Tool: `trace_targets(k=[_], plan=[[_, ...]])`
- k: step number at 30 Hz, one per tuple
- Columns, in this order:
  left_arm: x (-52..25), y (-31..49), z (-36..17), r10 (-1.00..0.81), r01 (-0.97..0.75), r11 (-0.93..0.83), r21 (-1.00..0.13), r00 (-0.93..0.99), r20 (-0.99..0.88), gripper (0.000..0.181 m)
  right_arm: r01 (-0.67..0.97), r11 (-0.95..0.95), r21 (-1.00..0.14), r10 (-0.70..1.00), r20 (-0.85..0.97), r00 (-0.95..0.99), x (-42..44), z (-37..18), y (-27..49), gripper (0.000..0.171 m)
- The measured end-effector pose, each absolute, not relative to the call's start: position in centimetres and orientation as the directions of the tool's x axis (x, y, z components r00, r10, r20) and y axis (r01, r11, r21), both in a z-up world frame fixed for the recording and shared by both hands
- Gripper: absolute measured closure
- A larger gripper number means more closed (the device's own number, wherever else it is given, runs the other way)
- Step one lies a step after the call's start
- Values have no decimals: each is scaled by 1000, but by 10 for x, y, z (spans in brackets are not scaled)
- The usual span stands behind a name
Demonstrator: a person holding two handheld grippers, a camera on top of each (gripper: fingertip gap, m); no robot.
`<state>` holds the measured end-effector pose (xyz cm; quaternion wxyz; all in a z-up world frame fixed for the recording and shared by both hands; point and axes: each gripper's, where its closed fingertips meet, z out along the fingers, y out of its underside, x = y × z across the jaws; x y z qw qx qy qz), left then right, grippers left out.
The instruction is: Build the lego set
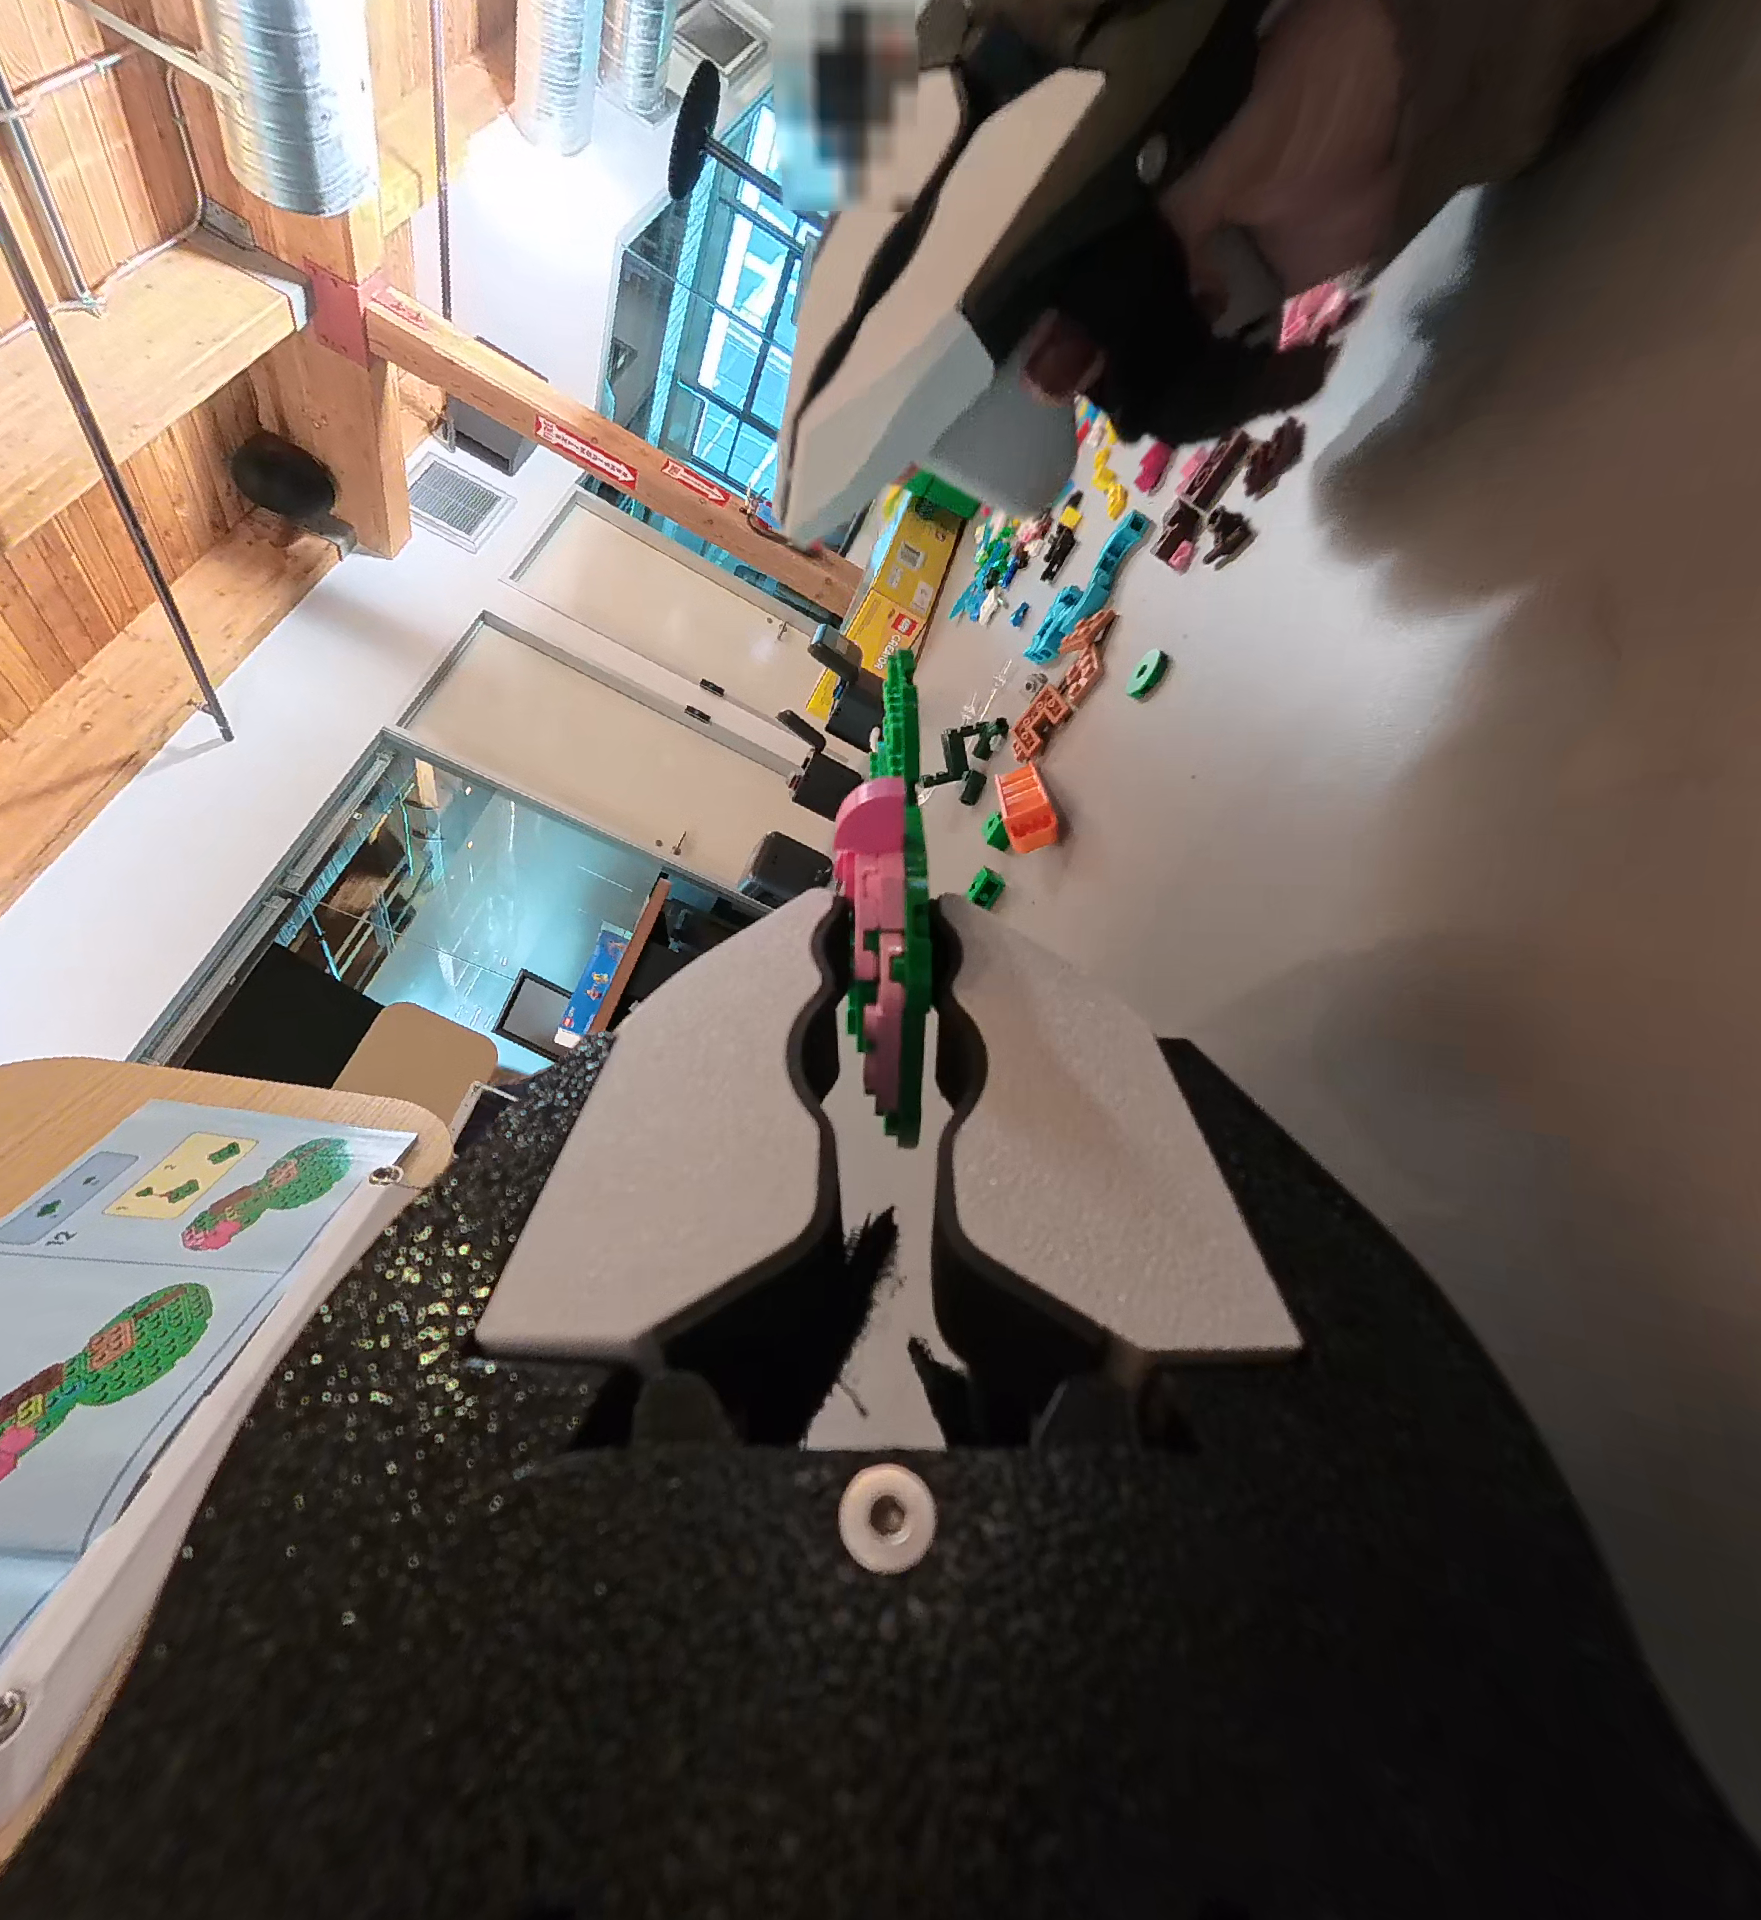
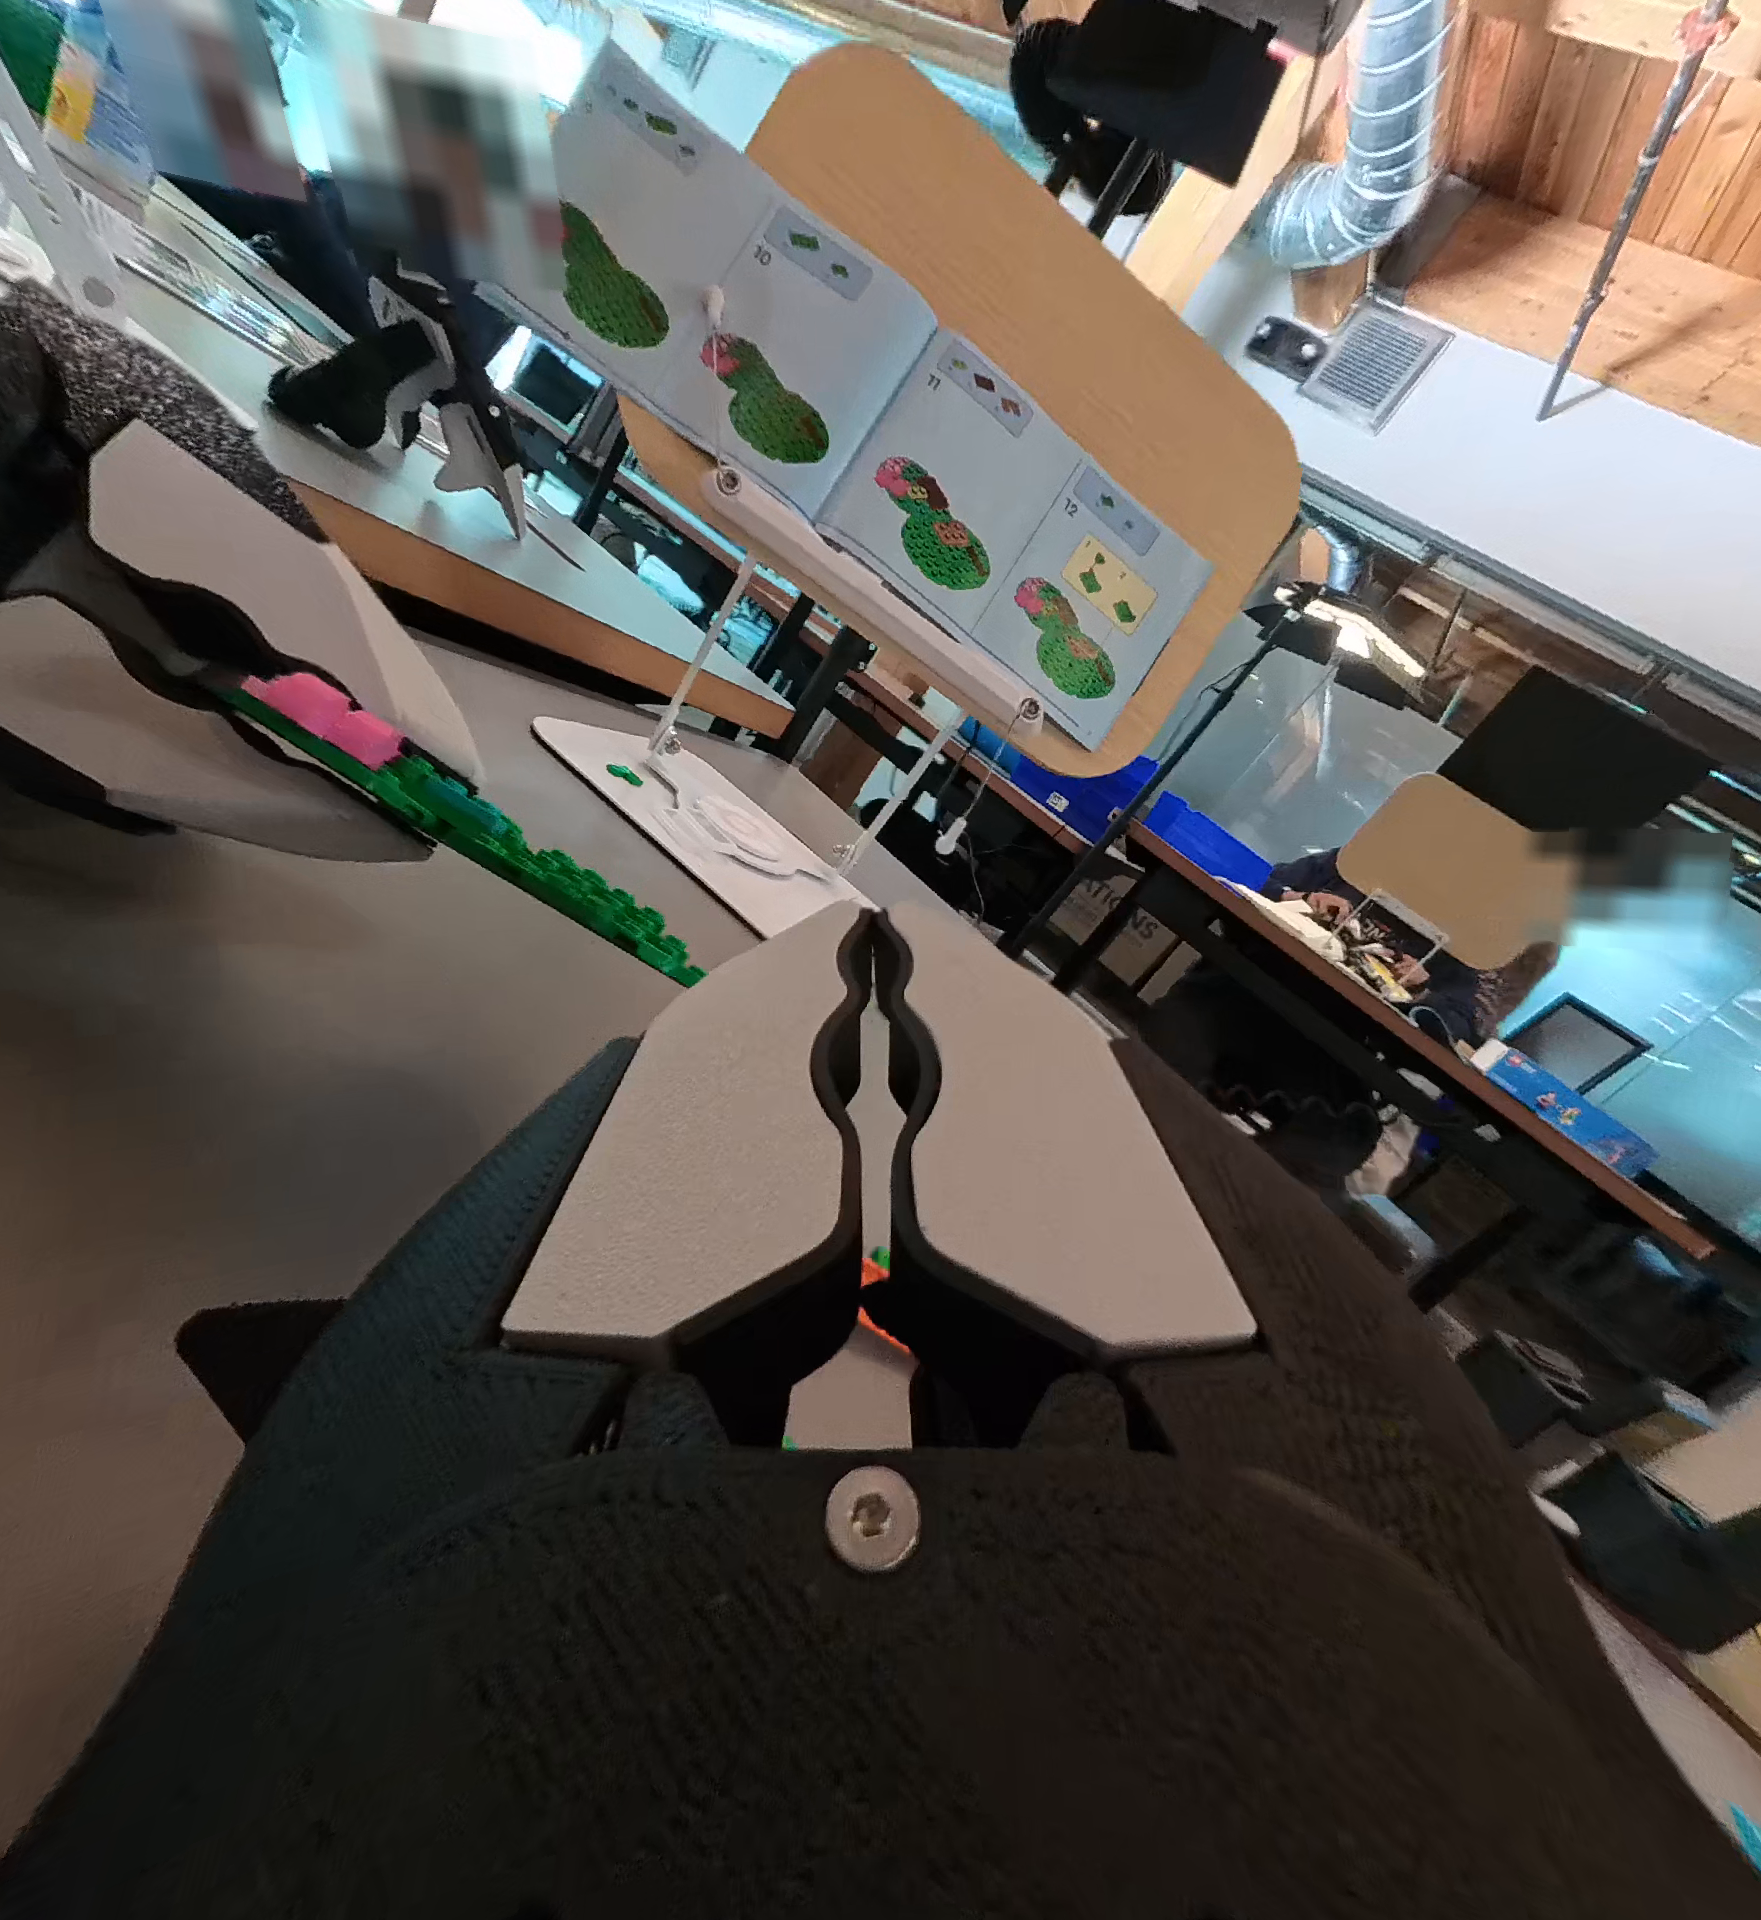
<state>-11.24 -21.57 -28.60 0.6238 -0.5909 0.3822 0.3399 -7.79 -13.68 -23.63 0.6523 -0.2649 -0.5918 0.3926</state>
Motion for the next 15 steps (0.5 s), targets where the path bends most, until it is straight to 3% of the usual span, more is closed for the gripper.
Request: trace_targets(k=[8,11,15], plan=[[-112,-217,-286,-23,-885,66,-462,461,-887,168,-132,629,-766,778,617,121,-36,-245,-111,171],[-113,-216,-287,-24,-883,63,-465,465,-885,168,-116,582,-805,811,565,151,-22,-240,-99,171],[-113,-217,-287,-23,-884,63,-464,463,-886,168,28,552,-833,825,551,126,4,-244,-58,171]])
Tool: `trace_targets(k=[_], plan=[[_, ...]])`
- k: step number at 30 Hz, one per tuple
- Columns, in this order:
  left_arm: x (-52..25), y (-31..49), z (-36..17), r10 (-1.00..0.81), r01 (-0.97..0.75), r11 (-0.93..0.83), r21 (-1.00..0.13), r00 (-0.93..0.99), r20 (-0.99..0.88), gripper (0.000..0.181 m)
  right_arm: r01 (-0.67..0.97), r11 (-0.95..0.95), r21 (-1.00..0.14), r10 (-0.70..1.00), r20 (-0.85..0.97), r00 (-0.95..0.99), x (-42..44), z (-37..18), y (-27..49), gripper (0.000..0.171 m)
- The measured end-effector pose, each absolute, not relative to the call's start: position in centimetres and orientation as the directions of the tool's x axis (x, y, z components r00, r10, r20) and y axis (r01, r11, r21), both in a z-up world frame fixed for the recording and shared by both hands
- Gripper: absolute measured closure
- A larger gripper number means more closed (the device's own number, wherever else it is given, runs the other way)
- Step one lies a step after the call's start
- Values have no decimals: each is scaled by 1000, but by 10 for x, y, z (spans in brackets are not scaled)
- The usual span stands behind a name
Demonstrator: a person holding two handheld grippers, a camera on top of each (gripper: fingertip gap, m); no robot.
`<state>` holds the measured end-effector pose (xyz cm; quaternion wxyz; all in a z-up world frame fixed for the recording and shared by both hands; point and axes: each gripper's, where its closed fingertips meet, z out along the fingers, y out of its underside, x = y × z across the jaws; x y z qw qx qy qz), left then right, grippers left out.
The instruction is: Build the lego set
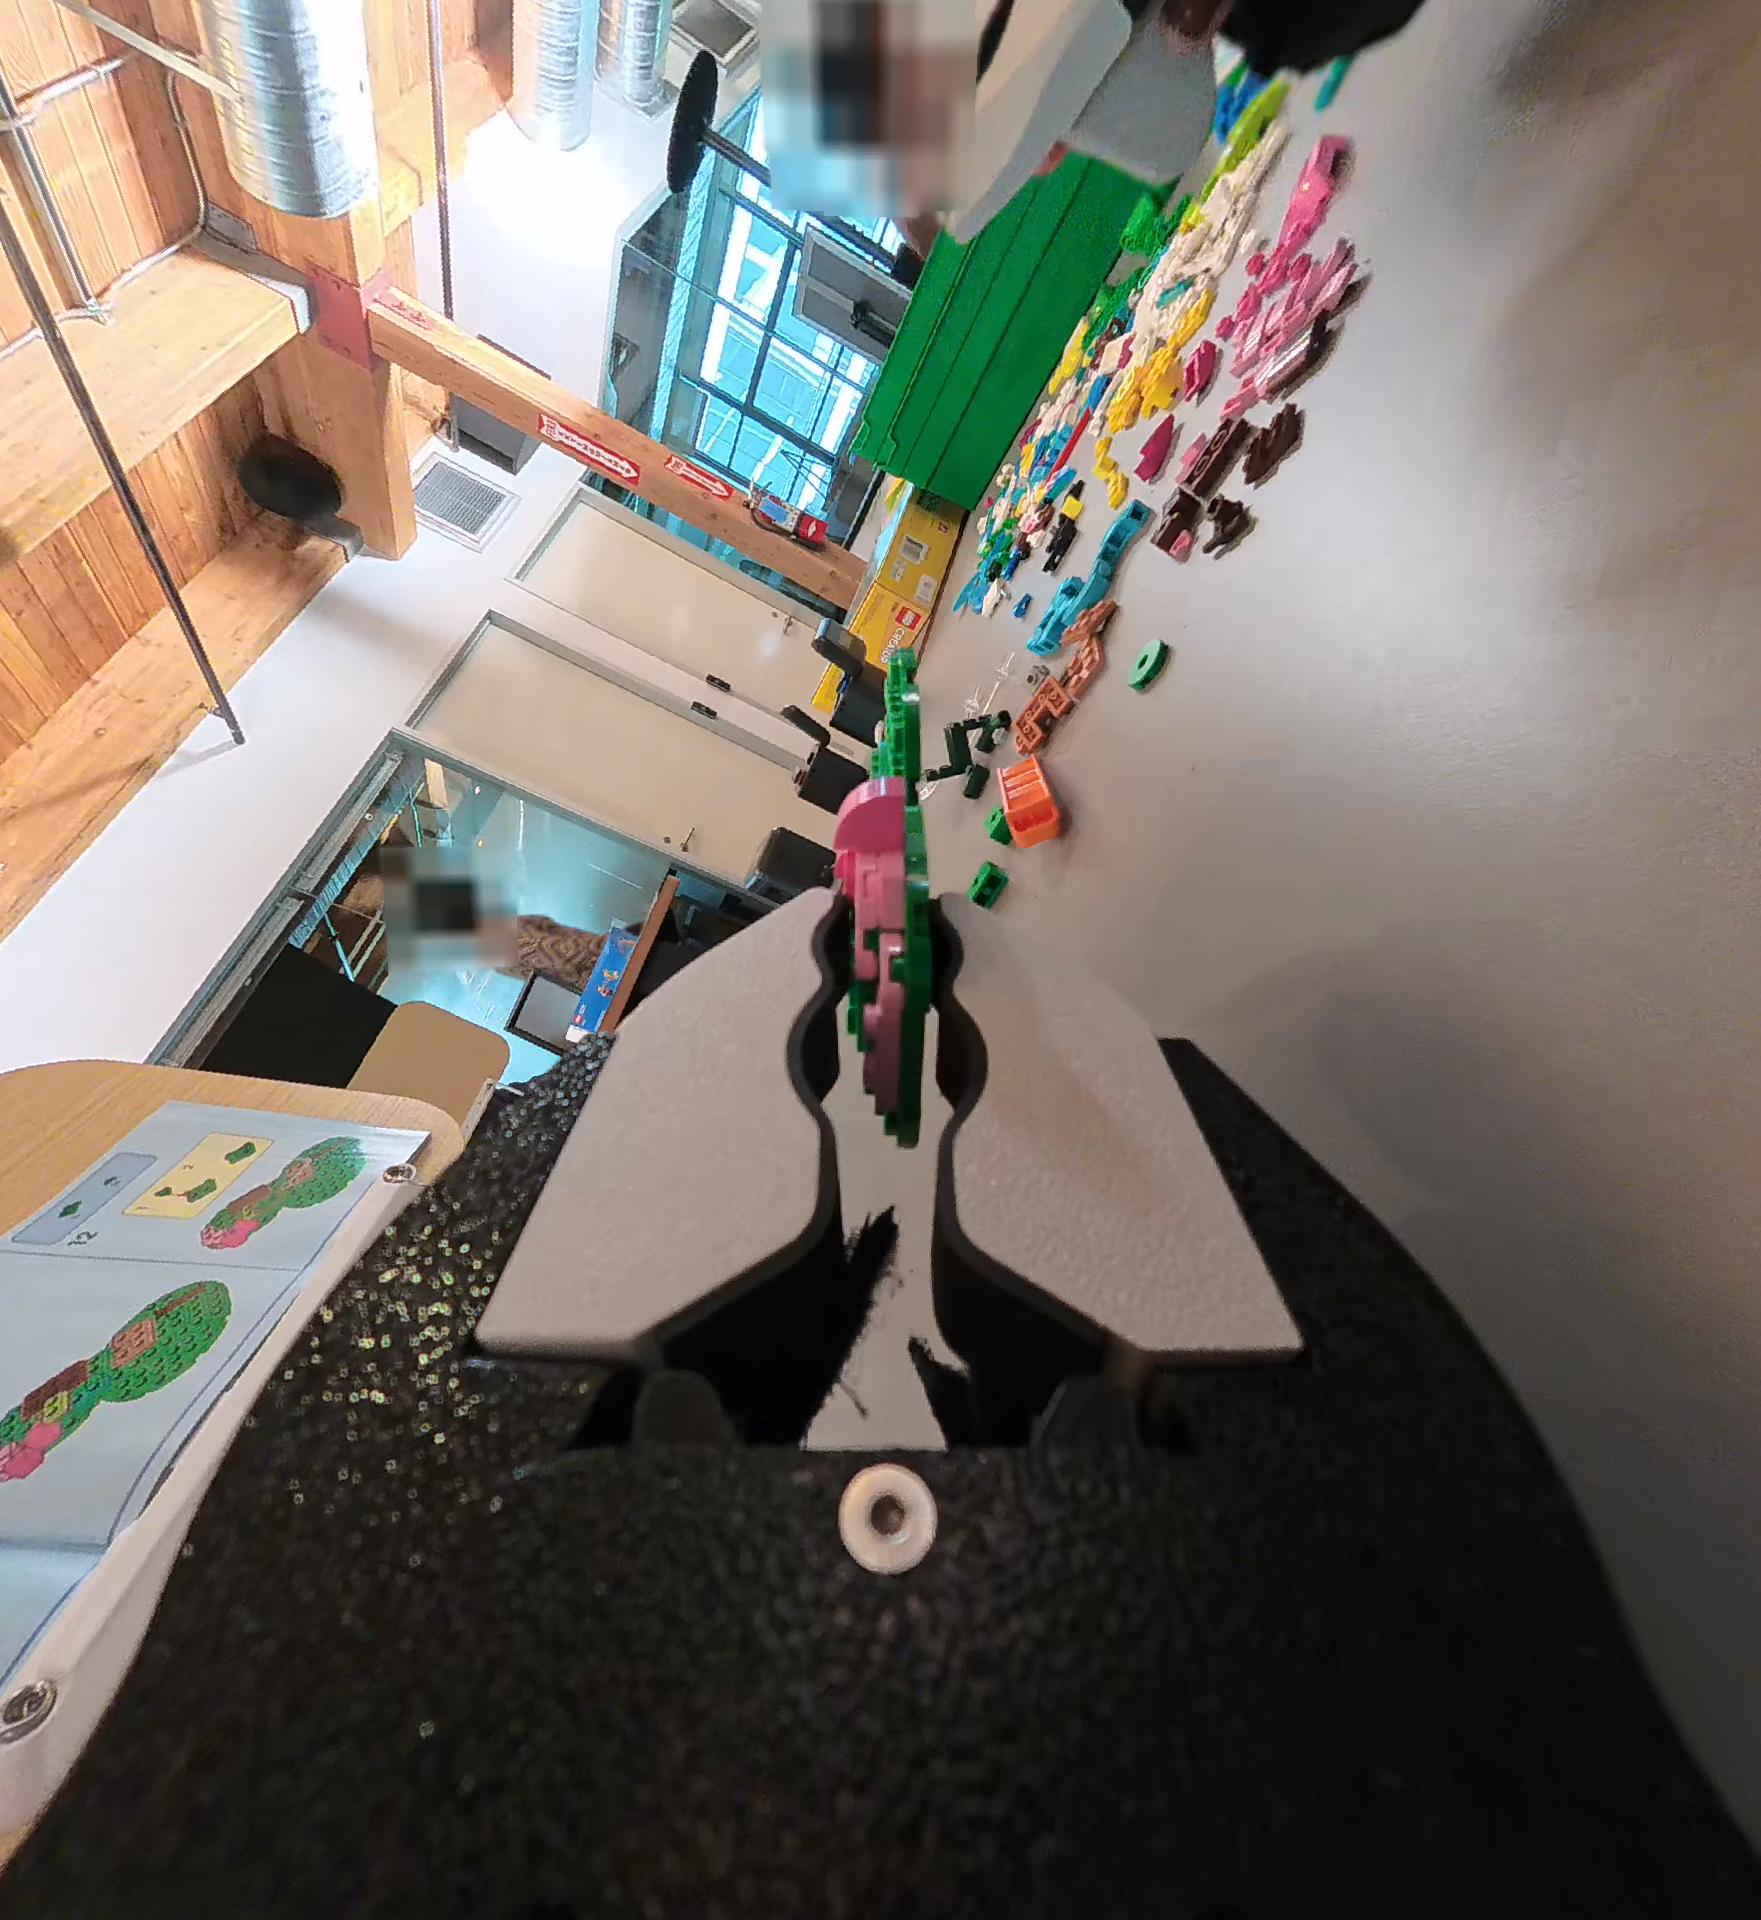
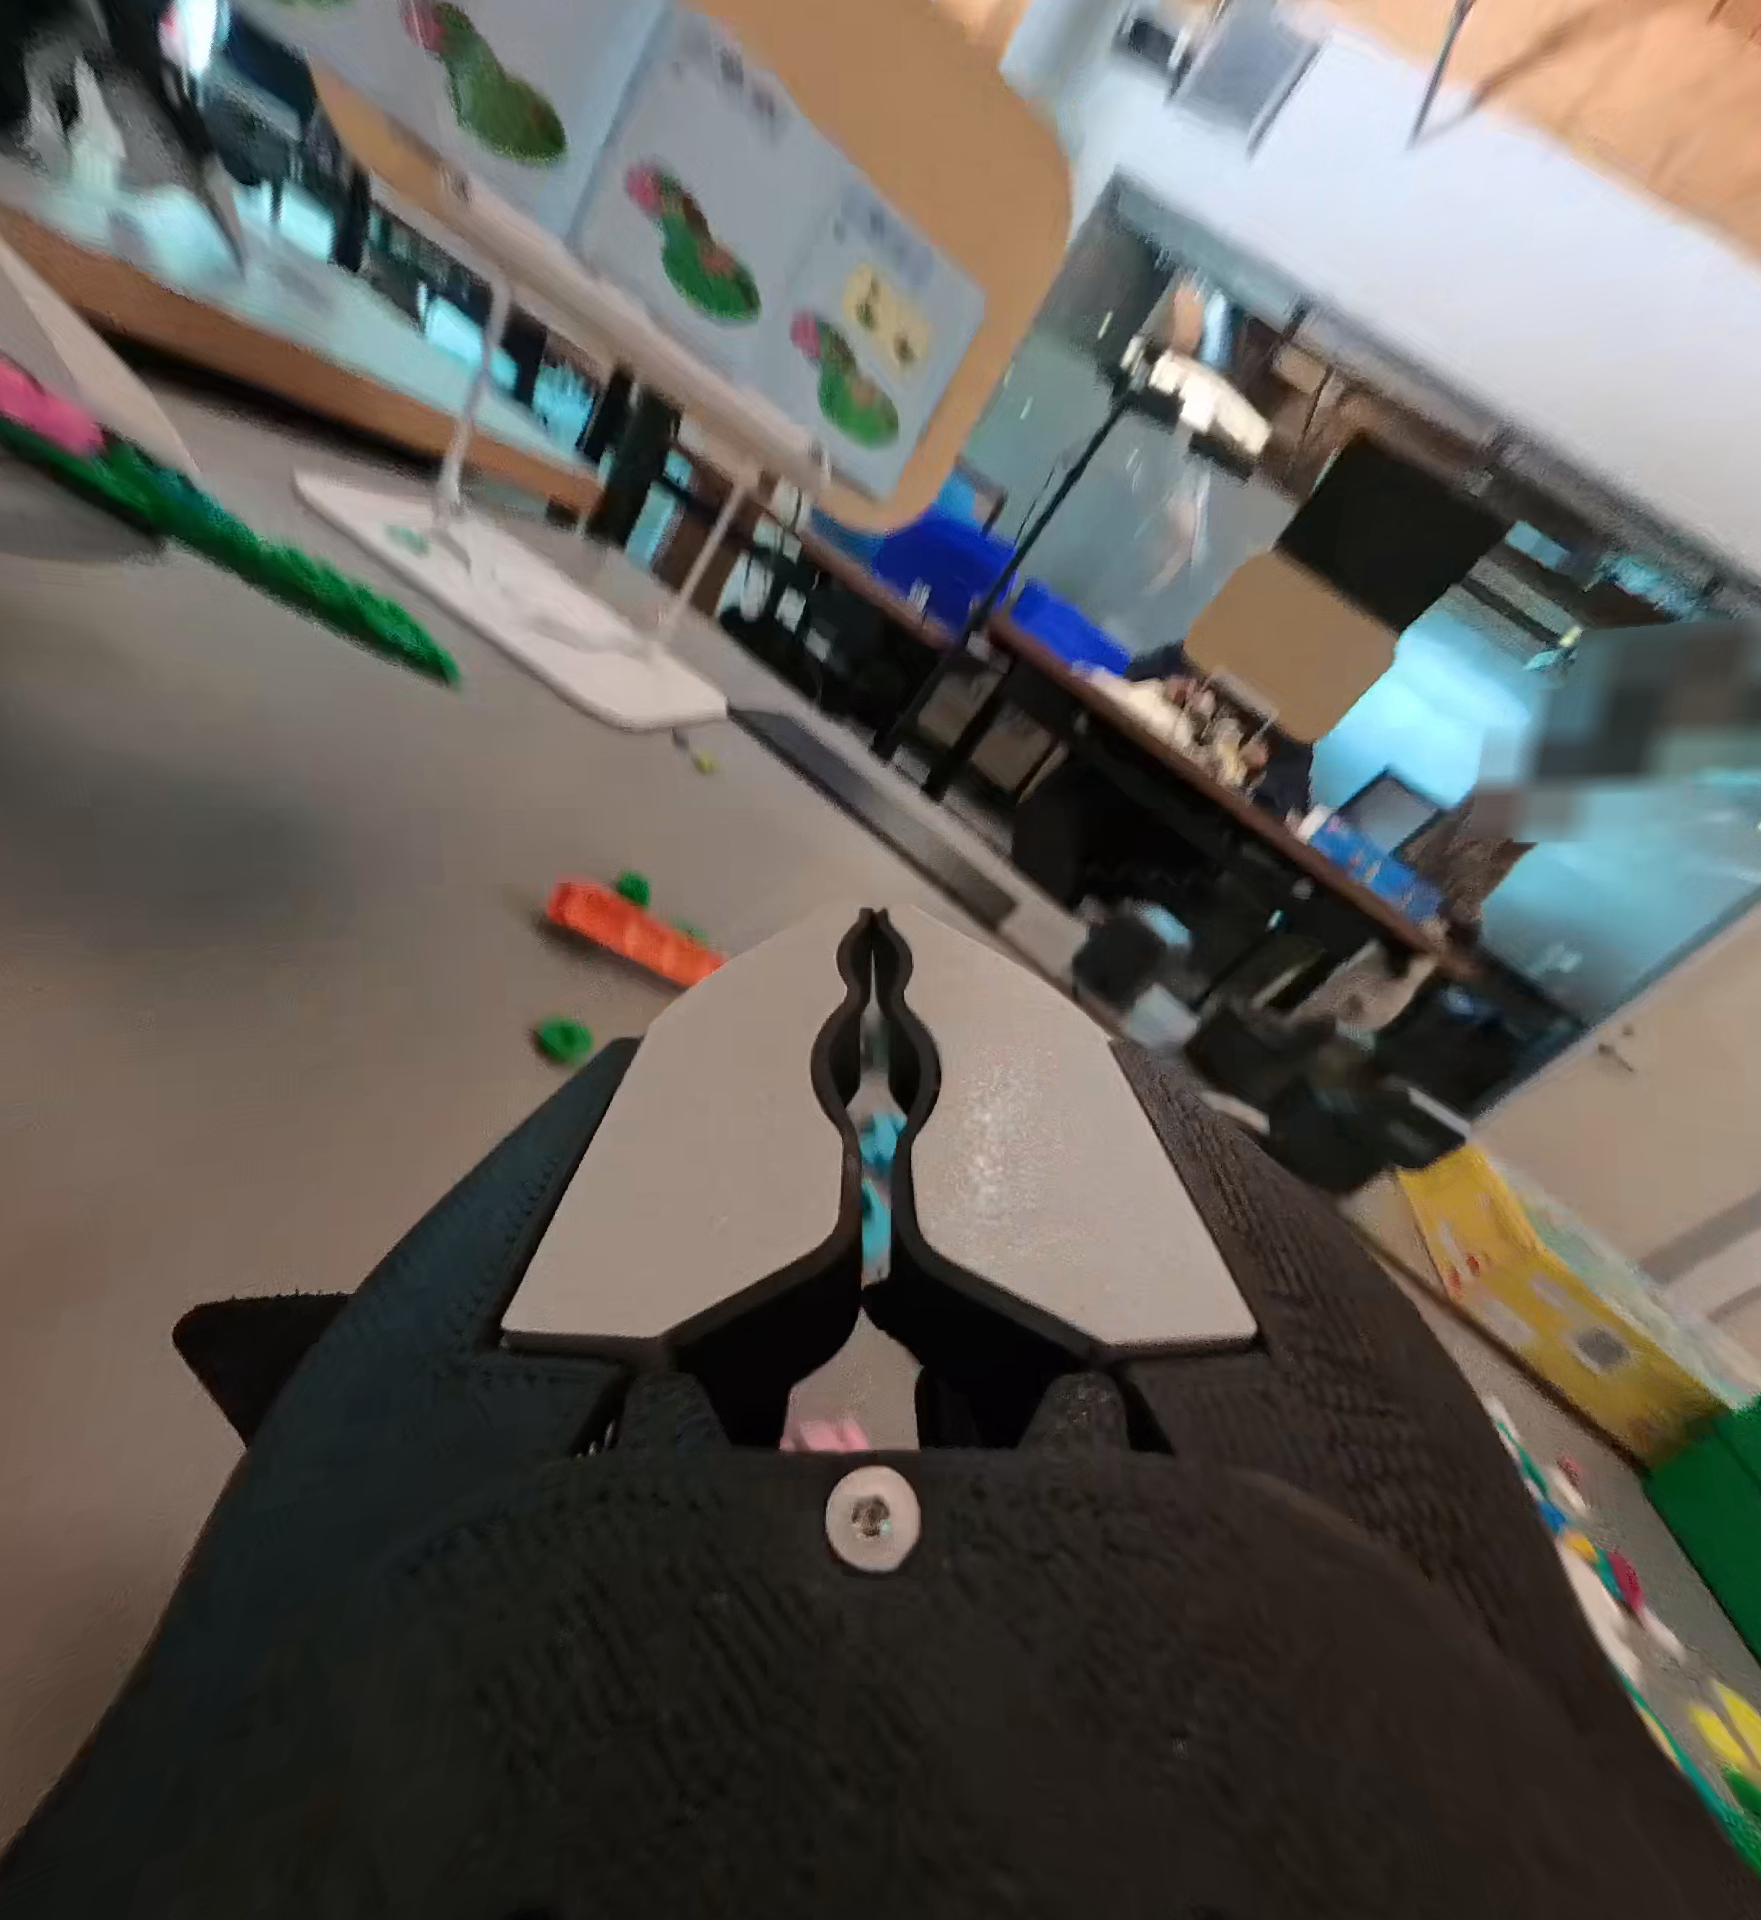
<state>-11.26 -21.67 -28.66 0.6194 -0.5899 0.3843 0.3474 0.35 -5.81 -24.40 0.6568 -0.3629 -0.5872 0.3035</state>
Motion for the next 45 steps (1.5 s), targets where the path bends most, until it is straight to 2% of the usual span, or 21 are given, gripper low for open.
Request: trace_targets(k=[4,6,11,15,23,34,38,45], plan=[[-113,-216,-287,-22,-887,58,-458,458,-889,168,274,427,-862,890,454,41,51,-261,12,171],[-112,-216,-287,-22,-888,58,-456,456,-890,168,403,357,-842,916,401,26,83,-271,54,165],[-109,-216,-288,-29,-894,63,-444,443,-896,168,682,177,-709,980,190,-57,143,-310,117,161],[-108,-216,-289,-30,-898,62,-435,434,-900,168,802,172,-571,985,116,-128,156,-334,136,157],[-106,-215,-290,-39,-896,68,-439,437,-899,168,886,197,-419,979,35,-201,154,-357,151,149],[-103,-216,-292,-48,-901,72,-428,425,-904,168,872,179,-455,979,-7,-204,137,-356,164,146],[-103,-215,-292,-51,-903,72,-425,422,-905,168,879,182,-440,975,-35,-219,137,-359,160,157],[-103,-215,-293,-54,-902,71,-427,424,-904,168,838,276,-470,958,60,-282,134,-338,149,157]])
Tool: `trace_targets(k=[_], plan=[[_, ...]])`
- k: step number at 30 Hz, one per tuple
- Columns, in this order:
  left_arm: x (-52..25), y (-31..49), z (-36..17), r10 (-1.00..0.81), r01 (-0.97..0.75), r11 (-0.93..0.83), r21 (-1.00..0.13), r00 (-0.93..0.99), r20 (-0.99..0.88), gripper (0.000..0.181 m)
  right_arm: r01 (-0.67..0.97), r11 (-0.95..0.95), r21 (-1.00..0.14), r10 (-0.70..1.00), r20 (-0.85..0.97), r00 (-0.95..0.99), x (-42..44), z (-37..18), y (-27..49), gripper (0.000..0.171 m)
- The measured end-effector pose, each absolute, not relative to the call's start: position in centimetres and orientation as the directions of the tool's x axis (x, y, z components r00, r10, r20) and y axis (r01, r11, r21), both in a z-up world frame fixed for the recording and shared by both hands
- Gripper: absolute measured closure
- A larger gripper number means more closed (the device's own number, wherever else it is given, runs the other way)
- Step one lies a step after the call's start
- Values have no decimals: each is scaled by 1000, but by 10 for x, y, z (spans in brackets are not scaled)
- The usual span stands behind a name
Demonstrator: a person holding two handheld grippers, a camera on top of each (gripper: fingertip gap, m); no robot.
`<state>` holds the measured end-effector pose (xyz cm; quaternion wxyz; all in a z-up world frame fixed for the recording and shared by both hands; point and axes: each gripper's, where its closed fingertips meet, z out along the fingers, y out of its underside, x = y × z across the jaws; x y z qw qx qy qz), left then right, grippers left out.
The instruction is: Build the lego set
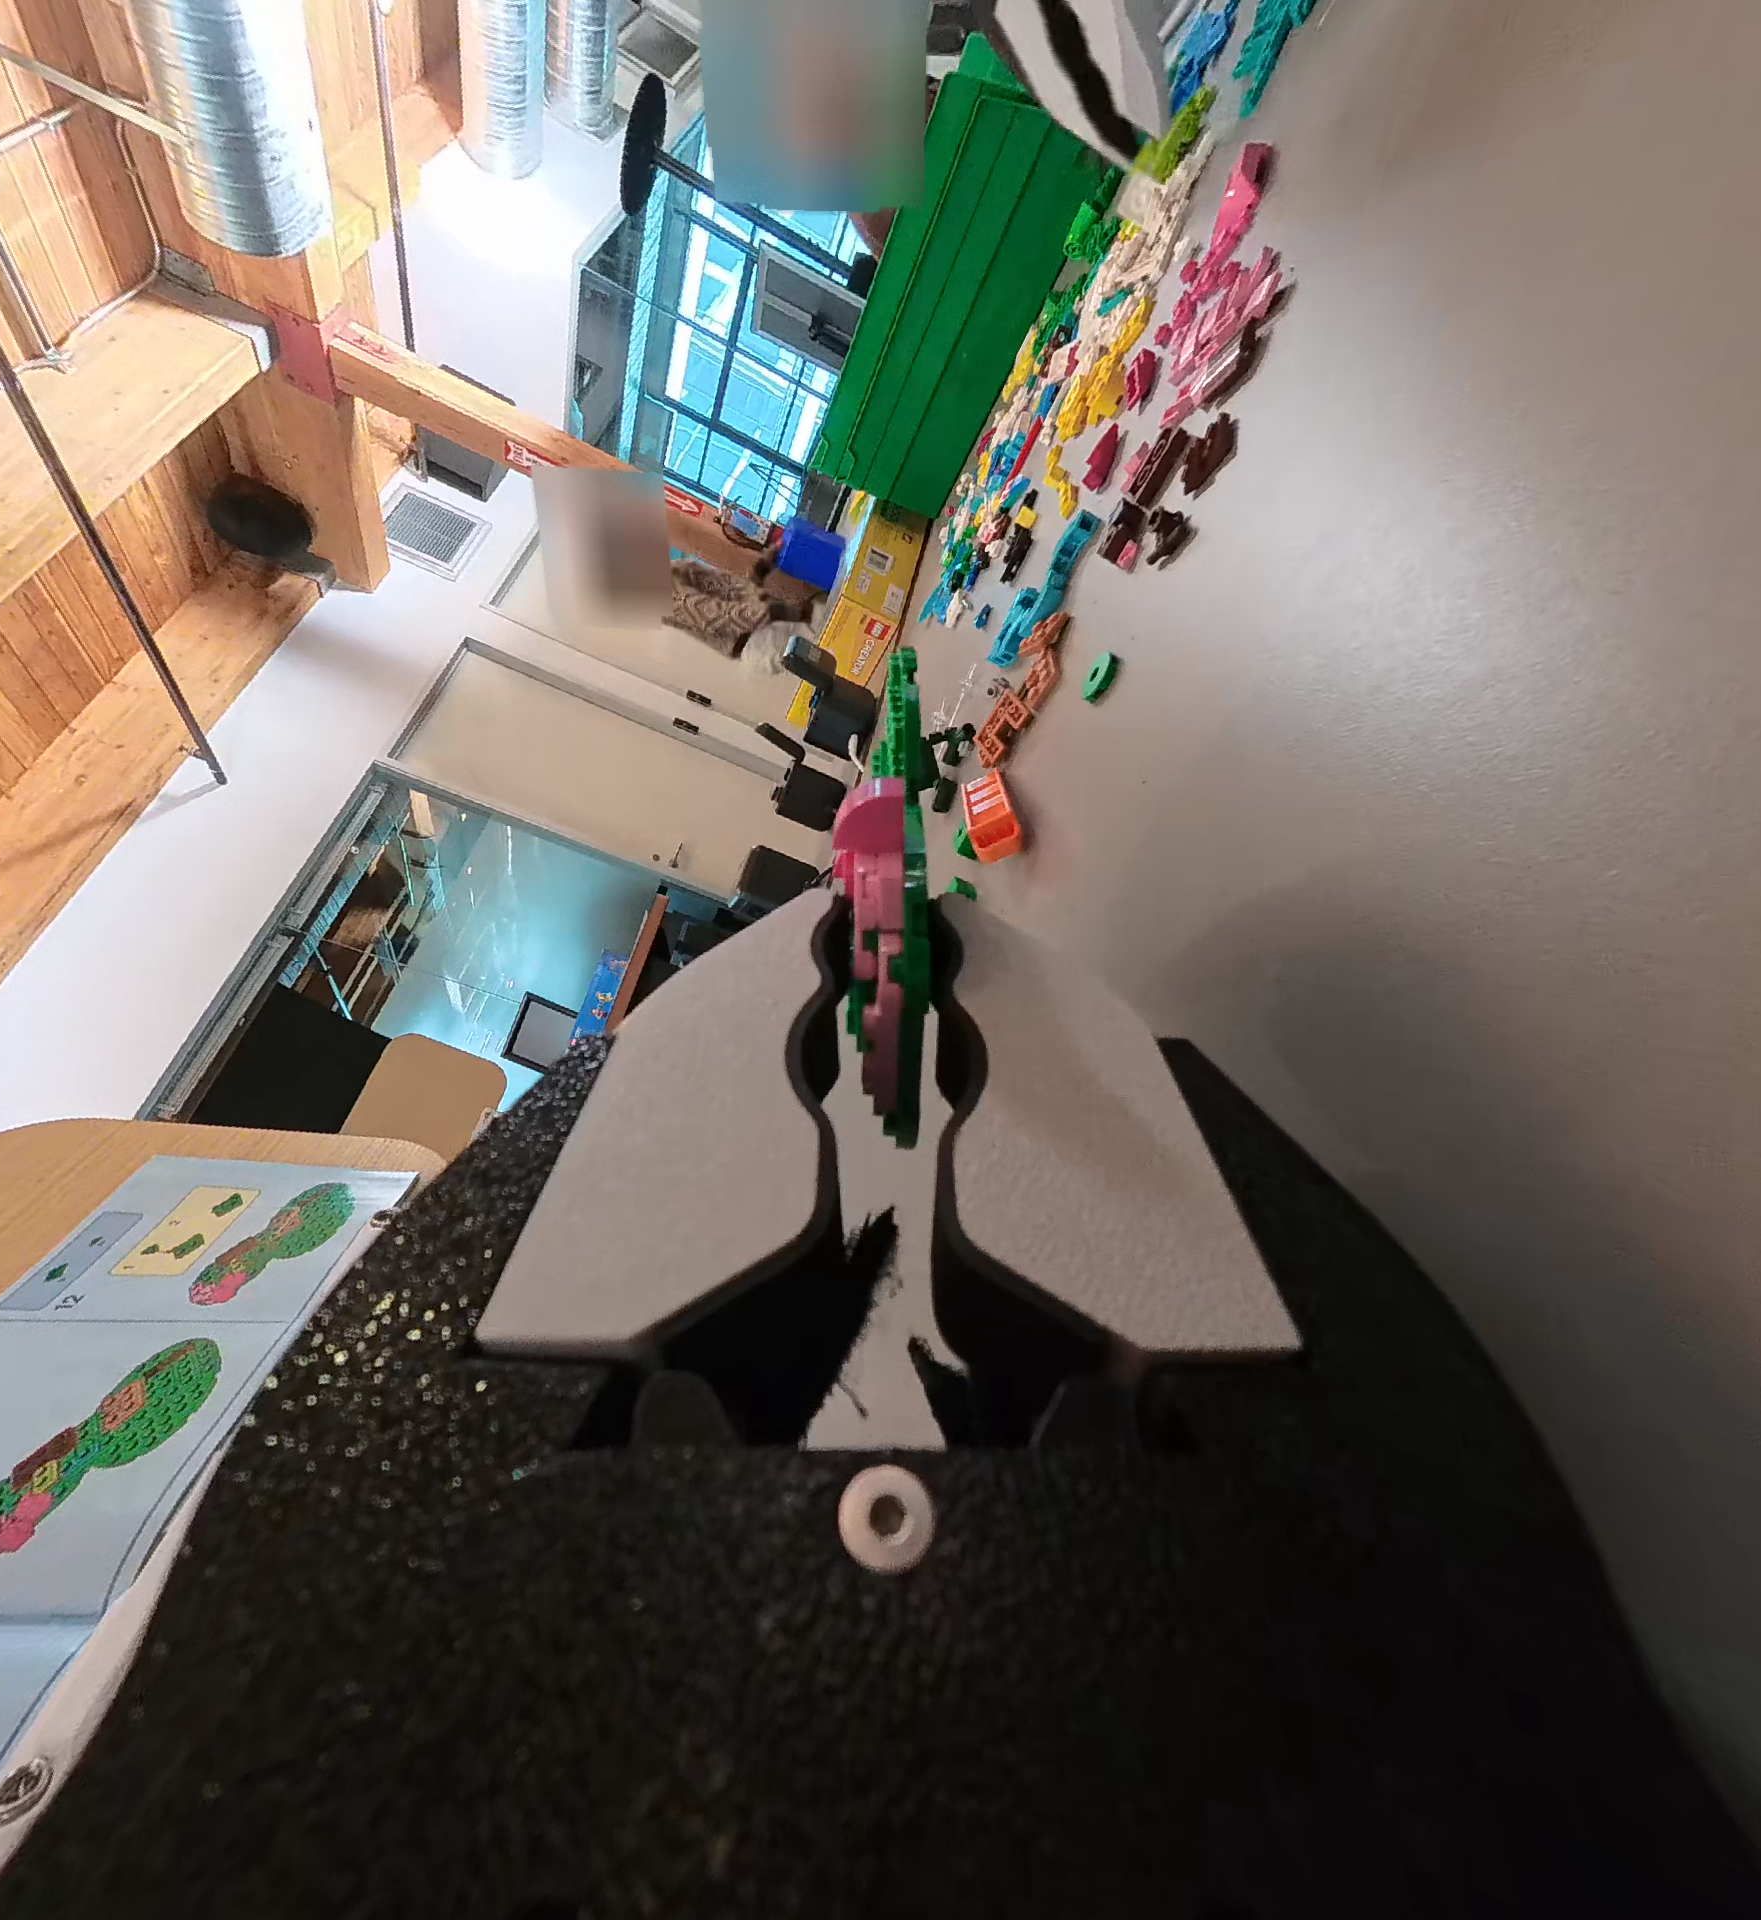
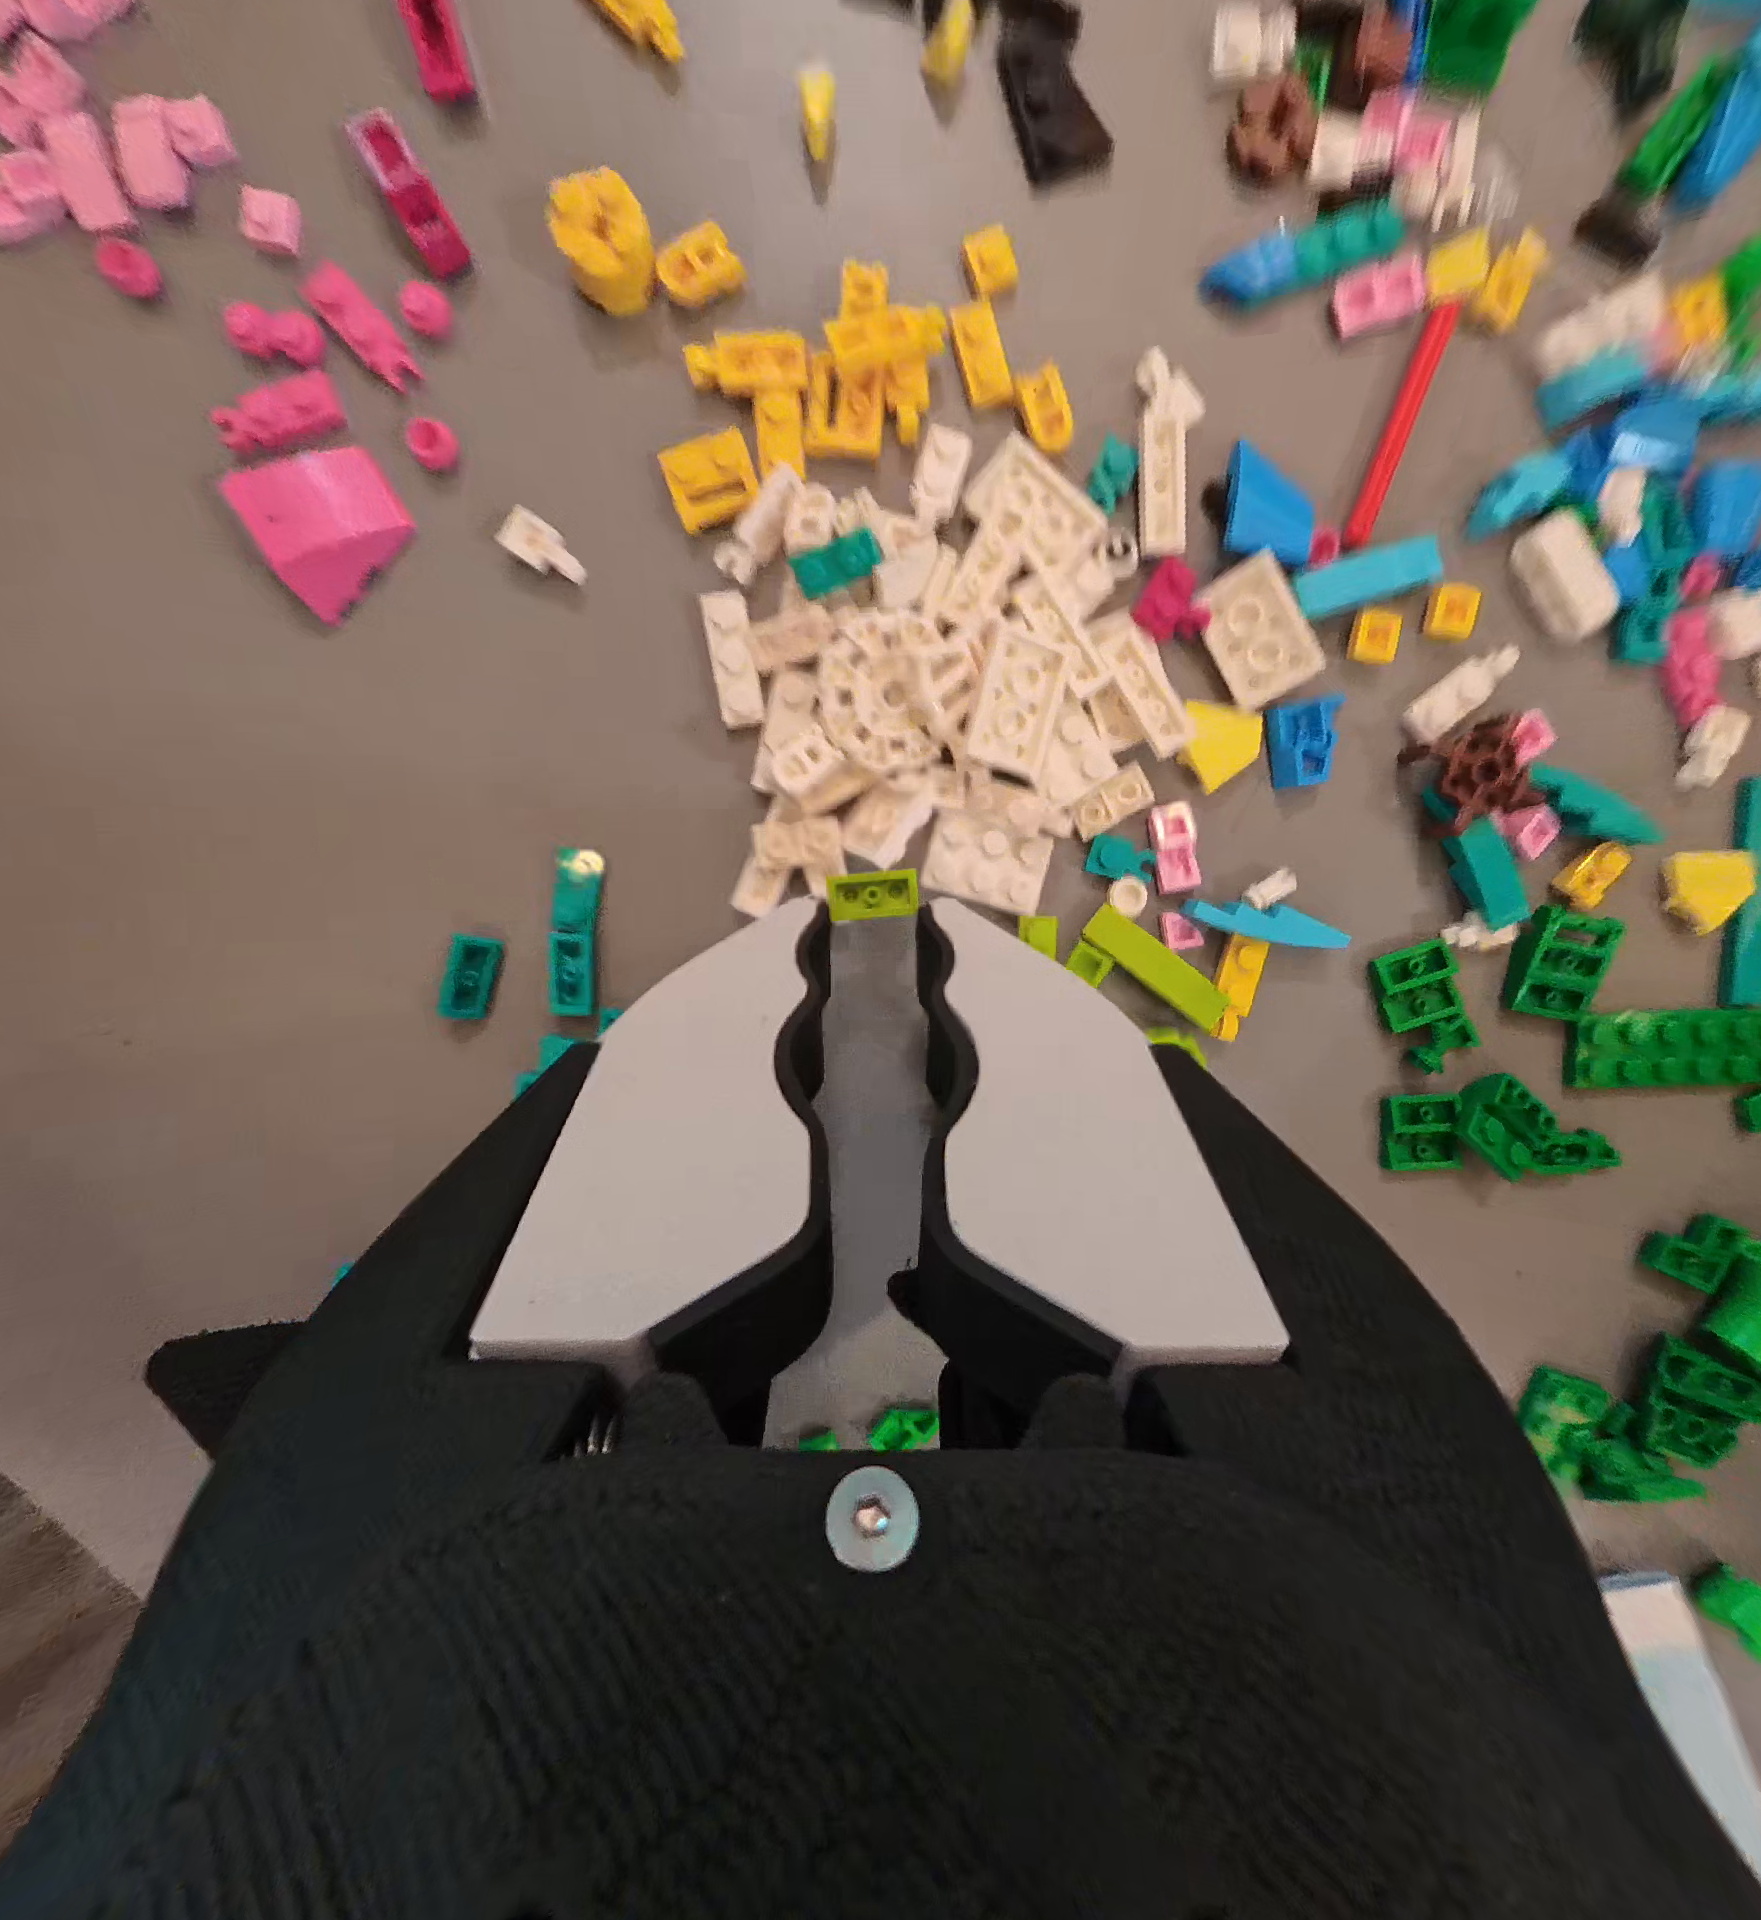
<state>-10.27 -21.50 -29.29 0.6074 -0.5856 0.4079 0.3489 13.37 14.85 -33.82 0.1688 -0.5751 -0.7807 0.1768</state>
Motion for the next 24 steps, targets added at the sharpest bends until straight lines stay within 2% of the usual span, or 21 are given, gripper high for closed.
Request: trace_targets(k=[4,8,10,12,14,16,24], plan=[[-102,-214,-294,-60,-901,73,-428,425,-903,168,712,502,-490,865,272,-422,102,-310,105,157],[-102,-214,-293,-56,-902,72,-426,423,-904,168,506,763,-402,646,518,-561,50,-290,39,157],[-105,-214,-292,-47,-903,60,-425,423,-905,168,370,878,-303,476,628,-616,22,-285,1,157],[-106,-214,-293,-51,-903,53,-426,424,-904,168,227,966,-125,246,717,-652,-3,-287,-32,157],[-105,-215,-295,-66,-903,54,-427,424,-903,168,83,993,81,-11,778,-629,-27,-288,-60,157],[-100,-215,-297,-82,-902,66,-427,421,-903,168,-21,984,178,-156,792,-590,-46,-291,-87,157],[-89,-217,-296,-109,-890,109,-444,433,-895,169,-171,975,143,-215,798,-563,-80,-299,-144,157]])
